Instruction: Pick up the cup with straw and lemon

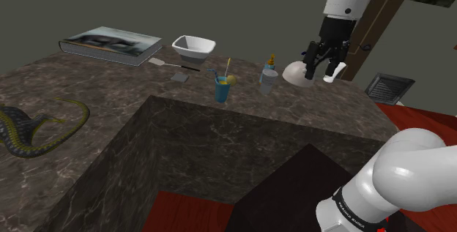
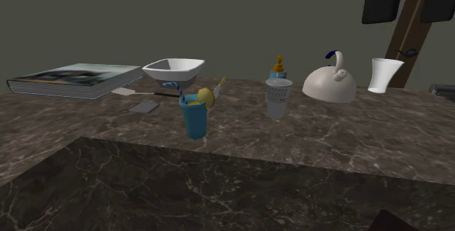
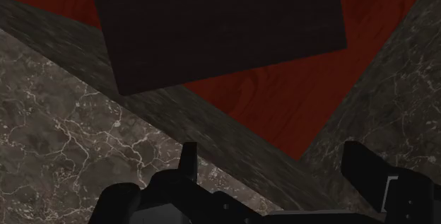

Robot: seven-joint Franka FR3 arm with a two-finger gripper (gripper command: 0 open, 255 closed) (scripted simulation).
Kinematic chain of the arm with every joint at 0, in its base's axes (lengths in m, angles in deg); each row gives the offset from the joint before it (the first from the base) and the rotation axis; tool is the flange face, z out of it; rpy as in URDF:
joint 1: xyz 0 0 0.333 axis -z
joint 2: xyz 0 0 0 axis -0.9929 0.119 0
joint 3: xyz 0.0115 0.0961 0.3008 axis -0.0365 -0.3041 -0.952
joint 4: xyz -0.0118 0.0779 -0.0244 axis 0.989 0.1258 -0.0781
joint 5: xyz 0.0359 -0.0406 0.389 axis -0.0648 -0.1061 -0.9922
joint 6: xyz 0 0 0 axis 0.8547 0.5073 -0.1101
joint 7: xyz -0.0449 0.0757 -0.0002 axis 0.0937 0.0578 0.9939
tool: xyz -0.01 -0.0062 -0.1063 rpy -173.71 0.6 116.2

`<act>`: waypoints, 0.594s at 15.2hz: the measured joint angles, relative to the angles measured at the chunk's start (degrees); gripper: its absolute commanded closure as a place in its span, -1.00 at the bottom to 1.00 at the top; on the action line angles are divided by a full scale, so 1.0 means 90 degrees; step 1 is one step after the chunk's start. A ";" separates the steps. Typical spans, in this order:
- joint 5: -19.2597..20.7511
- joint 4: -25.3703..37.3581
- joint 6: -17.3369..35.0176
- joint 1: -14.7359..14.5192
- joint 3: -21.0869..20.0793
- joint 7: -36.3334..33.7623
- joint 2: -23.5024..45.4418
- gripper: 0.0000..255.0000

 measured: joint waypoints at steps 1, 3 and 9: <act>0.0000 0.0000 0.0000 0.0000 0.0000 0.0000 0.0000 -1.00; -0.0088 0.0048 0.0220 -0.0003 -0.0092 -0.0196 0.0250 -1.00; -0.0354 0.0365 0.1174 0.0029 -0.0411 -0.1011 0.1406 -1.00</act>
